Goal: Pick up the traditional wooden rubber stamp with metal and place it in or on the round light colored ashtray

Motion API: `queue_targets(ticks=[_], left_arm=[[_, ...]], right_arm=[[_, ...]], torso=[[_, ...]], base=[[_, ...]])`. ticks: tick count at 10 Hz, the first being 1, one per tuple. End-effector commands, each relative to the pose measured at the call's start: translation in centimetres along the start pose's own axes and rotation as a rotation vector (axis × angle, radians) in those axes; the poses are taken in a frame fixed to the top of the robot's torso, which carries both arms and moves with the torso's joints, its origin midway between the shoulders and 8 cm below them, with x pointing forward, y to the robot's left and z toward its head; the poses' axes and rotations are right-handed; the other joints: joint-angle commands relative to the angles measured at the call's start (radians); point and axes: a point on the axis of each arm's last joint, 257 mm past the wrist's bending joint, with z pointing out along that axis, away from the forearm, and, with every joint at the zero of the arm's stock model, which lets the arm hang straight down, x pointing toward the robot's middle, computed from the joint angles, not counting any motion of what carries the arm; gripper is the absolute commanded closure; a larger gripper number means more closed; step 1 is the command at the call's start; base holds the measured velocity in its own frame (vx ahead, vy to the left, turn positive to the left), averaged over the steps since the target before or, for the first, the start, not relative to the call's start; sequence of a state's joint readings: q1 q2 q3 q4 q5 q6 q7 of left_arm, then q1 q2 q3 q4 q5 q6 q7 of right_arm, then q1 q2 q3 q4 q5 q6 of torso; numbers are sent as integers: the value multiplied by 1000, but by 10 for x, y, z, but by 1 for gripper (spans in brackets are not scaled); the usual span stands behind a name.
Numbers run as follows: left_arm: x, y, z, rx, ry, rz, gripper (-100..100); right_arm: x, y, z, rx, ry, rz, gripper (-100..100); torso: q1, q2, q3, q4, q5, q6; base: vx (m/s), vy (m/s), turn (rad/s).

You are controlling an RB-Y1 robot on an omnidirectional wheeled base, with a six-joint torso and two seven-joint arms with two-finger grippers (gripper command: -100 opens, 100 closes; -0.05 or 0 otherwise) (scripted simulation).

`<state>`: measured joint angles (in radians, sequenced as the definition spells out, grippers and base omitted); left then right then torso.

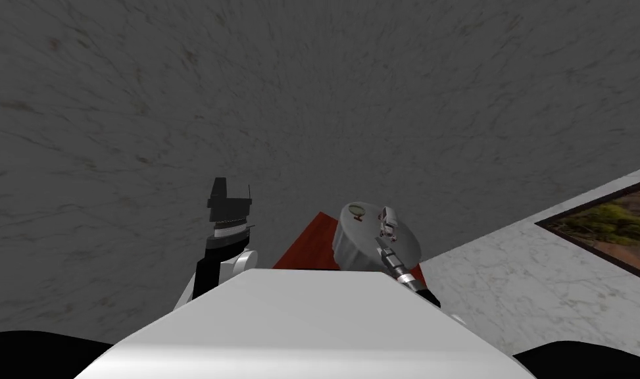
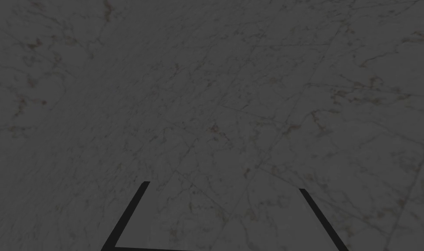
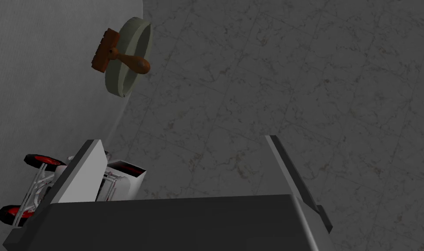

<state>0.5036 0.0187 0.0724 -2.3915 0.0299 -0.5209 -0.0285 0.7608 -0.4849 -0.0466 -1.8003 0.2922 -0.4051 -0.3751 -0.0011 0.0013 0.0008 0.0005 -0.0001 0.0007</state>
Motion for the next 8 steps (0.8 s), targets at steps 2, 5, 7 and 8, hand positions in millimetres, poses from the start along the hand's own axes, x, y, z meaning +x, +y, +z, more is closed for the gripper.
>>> queue_targets(ticks=[2,5,7,8], left_arm=[[0,0,0,0,0,0,0],[0,0,0,0,0,0,0],[0,0,0,0,0,0,0],[0,0,0,0,0,0,0]], right_arm=[[-5,-37,-20,98,25,-46,-100],[-16,-95,-58,254,68,-124,-100],[-31,-142,-100,396,107,-192,-100],[-31,-145,-103,404,110,-198,-100]], torso=[[0,0,0,0,0,-1],[0,0,0,0,0,-1],[0,0,0,0,0,-1],[-1,0,0,0,0,0]], base=[[-13,8,271],[-14,8,329],[-14,8,369],[-13,2,366]])
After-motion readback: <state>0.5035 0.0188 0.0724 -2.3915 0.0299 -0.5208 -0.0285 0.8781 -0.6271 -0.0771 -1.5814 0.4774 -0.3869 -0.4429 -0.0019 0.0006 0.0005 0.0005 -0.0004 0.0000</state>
